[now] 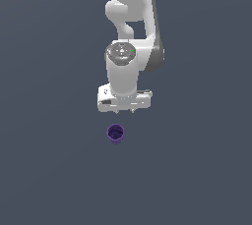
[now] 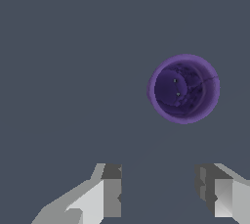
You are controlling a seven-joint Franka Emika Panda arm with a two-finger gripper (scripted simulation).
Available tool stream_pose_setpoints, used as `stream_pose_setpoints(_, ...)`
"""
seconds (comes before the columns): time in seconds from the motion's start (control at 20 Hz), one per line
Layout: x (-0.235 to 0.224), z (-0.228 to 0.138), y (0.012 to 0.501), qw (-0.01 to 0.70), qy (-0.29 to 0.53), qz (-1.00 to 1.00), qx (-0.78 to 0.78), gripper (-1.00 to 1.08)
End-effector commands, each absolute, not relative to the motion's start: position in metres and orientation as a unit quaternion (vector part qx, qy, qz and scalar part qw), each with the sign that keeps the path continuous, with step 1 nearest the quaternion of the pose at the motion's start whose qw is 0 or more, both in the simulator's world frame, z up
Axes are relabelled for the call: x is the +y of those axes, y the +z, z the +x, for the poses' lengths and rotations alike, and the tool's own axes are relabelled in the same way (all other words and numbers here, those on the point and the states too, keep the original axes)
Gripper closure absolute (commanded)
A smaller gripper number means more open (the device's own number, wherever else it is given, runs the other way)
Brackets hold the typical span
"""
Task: Pick up the object and move it to a goal position.
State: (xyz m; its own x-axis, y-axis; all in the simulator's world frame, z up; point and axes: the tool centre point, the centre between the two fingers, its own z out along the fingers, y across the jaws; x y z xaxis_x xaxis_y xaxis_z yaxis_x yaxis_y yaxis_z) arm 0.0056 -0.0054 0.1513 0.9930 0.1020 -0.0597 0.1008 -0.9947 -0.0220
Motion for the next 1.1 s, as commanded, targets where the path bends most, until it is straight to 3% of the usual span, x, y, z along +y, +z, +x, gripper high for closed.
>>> stream_pose_setpoints(0.0, -0.008, 0.012, 0.149, 0.011, 0.034, -0.997, -0.072, -0.20)
stream_pose_setpoints(1.05, -0.041, 0.074, 0.117, 0.049, 0.060, -0.947, -0.311, -0.20)
